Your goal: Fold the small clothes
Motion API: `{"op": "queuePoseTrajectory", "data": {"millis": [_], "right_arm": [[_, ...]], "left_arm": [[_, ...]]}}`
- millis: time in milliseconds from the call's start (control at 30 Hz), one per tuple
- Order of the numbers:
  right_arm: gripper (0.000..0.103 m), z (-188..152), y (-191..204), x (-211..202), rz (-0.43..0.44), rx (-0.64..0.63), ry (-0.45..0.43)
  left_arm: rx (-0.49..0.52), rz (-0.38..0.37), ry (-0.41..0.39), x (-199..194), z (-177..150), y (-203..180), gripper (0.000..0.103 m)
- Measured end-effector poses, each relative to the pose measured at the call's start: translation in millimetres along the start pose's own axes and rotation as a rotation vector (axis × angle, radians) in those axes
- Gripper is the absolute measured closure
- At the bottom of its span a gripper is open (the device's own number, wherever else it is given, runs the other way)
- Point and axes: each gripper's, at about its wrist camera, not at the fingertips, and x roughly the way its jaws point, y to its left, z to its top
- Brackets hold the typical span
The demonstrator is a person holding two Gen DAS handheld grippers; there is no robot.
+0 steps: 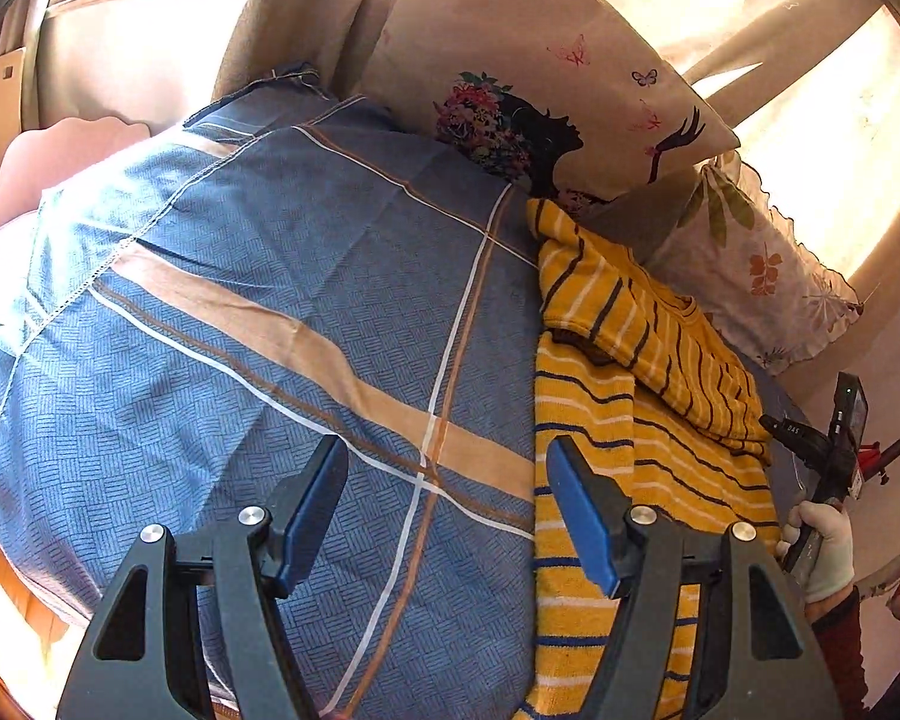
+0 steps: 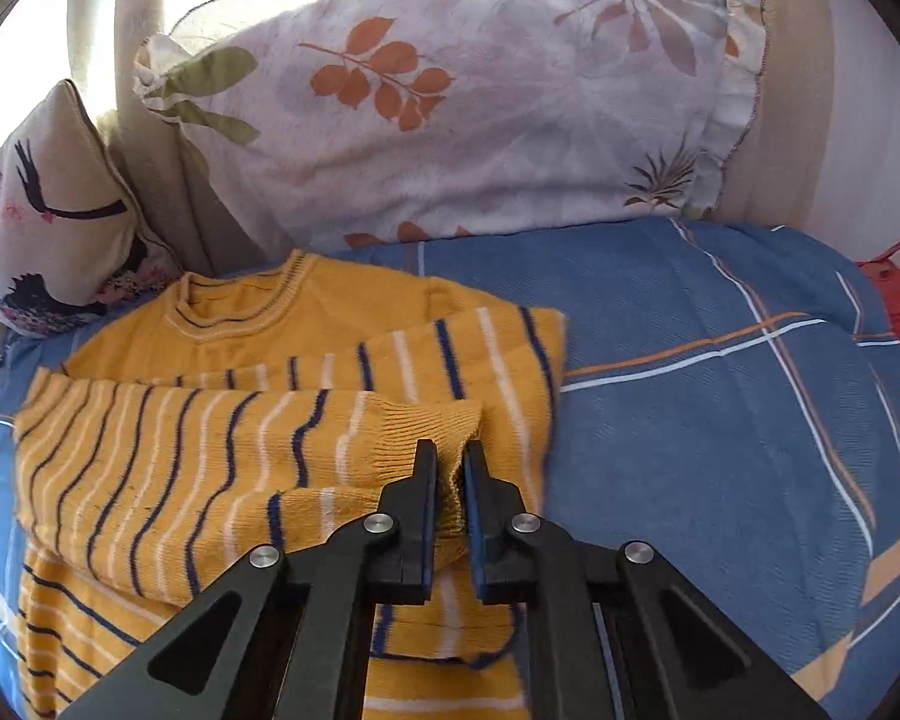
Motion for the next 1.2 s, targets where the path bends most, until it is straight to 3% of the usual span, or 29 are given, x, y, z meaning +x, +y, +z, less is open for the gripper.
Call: {"op": "queuePoseTrajectory", "data": {"millis": [100, 167, 233, 300, 367, 400, 433, 467, 533, 633, 767, 867, 1033, 1100, 1167, 1200], "right_arm": [[0.091, -3, -20, -1, 0.038, 0.069, 0.017], [0.073, -3, -31, -12, 0.058, 0.127, -0.005], [0.071, 1, -30, -32, 0.071, 0.130, -0.066], [0.062, 8, -15, -50, 0.103, 0.082, -0.126], [0.031, 17, 7, -63, 0.195, 0.031, -0.165], [0.026, 21, 19, -67, 0.253, 0.012, -0.168], [0.025, 26, 32, -68, 0.309, -0.007, -0.152], [0.025, 31, 46, -68, 0.352, -0.029, -0.124], [0.025, 39, 78, -65, 0.417, -0.083, -0.070], [0.033, 54, 135, -63, 0.515, -0.205, -0.022], [0.034, 65, 224, -49, 0.655, -0.371, 0.063], [0.034, 61, 285, -21, 0.738, -0.446, 0.179], [0.035, 60, 339, 48, 0.741, -0.415, 0.362], [0.036, 64, 336, 74, 0.606, -0.402, 0.367], [0.039, 70, 323, 89, 0.397, -0.402, 0.295], [0.040, 75, 316, 91, 0.359, -0.385, 0.258]], "left_arm": [[0.022, -0.023, 0.018, 10, 7, -13, 0.035], [0.029, -0.052, 0.031, 20, 17, -24, 0.035], [0.029, -0.071, 0.035, 34, 33, -37, 0.035], [0.019, -0.100, 0.026, 53, 52, -51, 0.035], [-0.010, -0.114, 0.023, 75, 66, -63, 0.035], [-0.033, -0.132, 0.029, 86, 72, -67, 0.035], [-0.061, -0.149, 0.041, 96, 77, -67, 0.043], [-0.093, -0.152, 0.059, 105, 81, -66, 0.065], [-0.160, -0.175, 0.106, 123, 84, -57, 0.090], [-0.197, -0.206, 0.107, 138, 76, -47, 0.090], [-0.183, -0.232, 0.062, 136, 72, -45, 0.090], [-0.157, -0.220, 0.049, 132, 71, -48, 0.090], [-0.150, -0.226, 0.047, 130, 70, -47, 0.089], [-0.150, -0.226, 0.048, 129, 69, -48, 0.089], [-0.147, -0.224, 0.049, 129, 70, -48, 0.087], [-0.146, -0.222, 0.050, 129, 70, -49, 0.087]]}}
